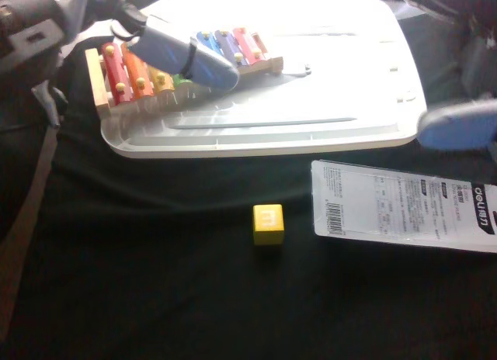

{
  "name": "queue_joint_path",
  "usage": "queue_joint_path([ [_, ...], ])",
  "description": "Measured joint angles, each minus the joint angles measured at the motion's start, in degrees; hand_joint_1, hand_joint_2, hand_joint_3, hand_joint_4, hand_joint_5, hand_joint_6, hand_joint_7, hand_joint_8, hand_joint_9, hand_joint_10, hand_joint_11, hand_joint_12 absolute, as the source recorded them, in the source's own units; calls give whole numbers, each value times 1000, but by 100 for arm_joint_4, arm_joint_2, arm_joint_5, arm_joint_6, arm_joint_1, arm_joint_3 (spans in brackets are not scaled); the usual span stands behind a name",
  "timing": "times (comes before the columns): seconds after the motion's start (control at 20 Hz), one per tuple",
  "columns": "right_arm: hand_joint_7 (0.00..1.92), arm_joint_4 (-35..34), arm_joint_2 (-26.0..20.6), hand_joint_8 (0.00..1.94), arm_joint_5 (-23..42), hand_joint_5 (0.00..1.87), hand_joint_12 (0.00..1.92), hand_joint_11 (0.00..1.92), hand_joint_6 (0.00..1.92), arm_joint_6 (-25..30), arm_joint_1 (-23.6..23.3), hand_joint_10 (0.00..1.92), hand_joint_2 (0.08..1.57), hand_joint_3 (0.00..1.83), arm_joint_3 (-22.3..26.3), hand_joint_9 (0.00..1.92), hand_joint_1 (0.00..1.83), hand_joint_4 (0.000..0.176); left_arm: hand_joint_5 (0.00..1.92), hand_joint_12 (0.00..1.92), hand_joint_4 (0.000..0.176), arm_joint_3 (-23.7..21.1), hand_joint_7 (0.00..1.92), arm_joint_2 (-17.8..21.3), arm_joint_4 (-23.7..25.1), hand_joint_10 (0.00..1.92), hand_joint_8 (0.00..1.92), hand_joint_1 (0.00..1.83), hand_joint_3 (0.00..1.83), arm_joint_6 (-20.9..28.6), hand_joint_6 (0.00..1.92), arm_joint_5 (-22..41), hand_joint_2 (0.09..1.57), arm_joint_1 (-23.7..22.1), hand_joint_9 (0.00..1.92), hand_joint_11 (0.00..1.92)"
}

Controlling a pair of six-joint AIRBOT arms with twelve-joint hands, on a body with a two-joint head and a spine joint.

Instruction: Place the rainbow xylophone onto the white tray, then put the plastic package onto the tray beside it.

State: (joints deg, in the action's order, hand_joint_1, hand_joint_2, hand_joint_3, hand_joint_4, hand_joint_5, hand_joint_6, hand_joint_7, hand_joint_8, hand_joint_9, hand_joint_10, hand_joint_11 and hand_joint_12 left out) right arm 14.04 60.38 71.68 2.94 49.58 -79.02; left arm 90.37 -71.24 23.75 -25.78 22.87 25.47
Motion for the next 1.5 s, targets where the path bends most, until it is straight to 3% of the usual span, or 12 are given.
queue_joint_path([
  [0.15, 80, 212, -422, 1, -7, 0, 240, 0, 0, 4, 0, 5, 758, 0, 205, 72, 667, 76, 0, 0, 176, -428, 0, 374, -2, 0, 0, 650, 0, -339, 0, 175, 659, 0, 0, 0],
  [0.3, 43, 479, -592, 0, -111, 0, 311, 0, 0, 4, 0, 2, 755, 0, 365, 71, 683, 66, 0, 0, 176, -741, 0, 599, -83, 0, 0, 656, 5, -660, 0, 229, 688, 0, 0, 0],
  [0.7, 0, 1298, -778, 0, -610, 0, 56, 0, 0, 42, 0, 1, 728, 0, 621, 5, 725, 105, 0, 0, 162, -1412, 0, 1303, -219, 0, 0, 707, 1, -1220, 0, 470, 666, 94, 0, 0],
  [0.75, 0, 1416, -776, 0, -675, 0, 10, 0, 0, 55, 0, 0, 712, 0, 623, 0, 736, 112, 0, 0, 169, -1445, 0, 1322, -208, 0, 0, 730, 2, -1244, 0, 490, 669, 94, 0, 0],
  [0.8, 0, 1504, -748, 0, -769, 0, 0, 0, 0, 76, 0, 0, 742, 8, 621, 0, 765, 173, 0, 0, 174, -1482, 0, 1331, -212, 0, 0, 731, 8, -1272, 0, 529, 685, 94, 0, 0],
  [0.95, 0, 1729, -658, 0, -988, 0, 0, 0, 0, 168, 0, 0, 690, 0, 621, 0, 731, 176, 0, 0, 174, -1556, 0, 1353, -234, 0, 0, 744, 4, -1360, 0, 614, 680, 94, 0, 0],
  [1.0, 0, 1810, -619, 0, -1049, 0, 0, 0, 0, 184, 0, 0, 691, 0, 621, 0, 693, 176, 0, 0, 139, -1556, 0, 1353, -232, 0, 0, 732, 3, -1373, 0, 619, 679, 94, 0, 0],
  [1.2, 0, 1869, -411, 0, -1176, 0, 0, 2, 0, 197, 0, 0, 670, 0, 590, 0, 757, 176, 0, 4, 135, -1615, 0, 1353, -236, 0, 0, 715, 0, -1384, 0, 728, 663, 122, 0, 9],
  [1.25, 0, 1880, -372, 0, -1191, 0, 0, 0, 0, 197, 0, 0, 647, 0, 570, 0, 763, 119, 0, 8, 125, -1615, 0, 1353, -238, 0, 0, 691, 0, -1384, 0, 739, 667, 125, 0, 19],
  [1.4, 0, 1888, -258, 0, -1294, 0, 1, 2, 0, 199, 0, 0, 634, 0, 505, 0, 773, 61, 0, 7, 96, -1615, 0, 1349, -264, 0, 0, 631, 5, -1388, 0, 750, 680, 170, 0, 16],
  [1.45, 0, 1873, -199, 0, -1325, 0, 12, 28, 0, 201, 0, 0, 641, 0, 470, 0, 769, 53, 0, 1, 146, -1615, 0, 1349, -280, 0, 0, 678, 1, -1386, 0, 754, 673, 186, 0, 2],
  [1.5, 0, 1882, -162, 0, -1370, 0, 12, 28, 0, 199, 0, 0, 641, 0, 459, 0, 769, 53, 0, 1, 146, -1615, 0, 1349, -275, 0, 0, 678, 1, -1386, 0, 745, 673, 203, 0, 2],
])
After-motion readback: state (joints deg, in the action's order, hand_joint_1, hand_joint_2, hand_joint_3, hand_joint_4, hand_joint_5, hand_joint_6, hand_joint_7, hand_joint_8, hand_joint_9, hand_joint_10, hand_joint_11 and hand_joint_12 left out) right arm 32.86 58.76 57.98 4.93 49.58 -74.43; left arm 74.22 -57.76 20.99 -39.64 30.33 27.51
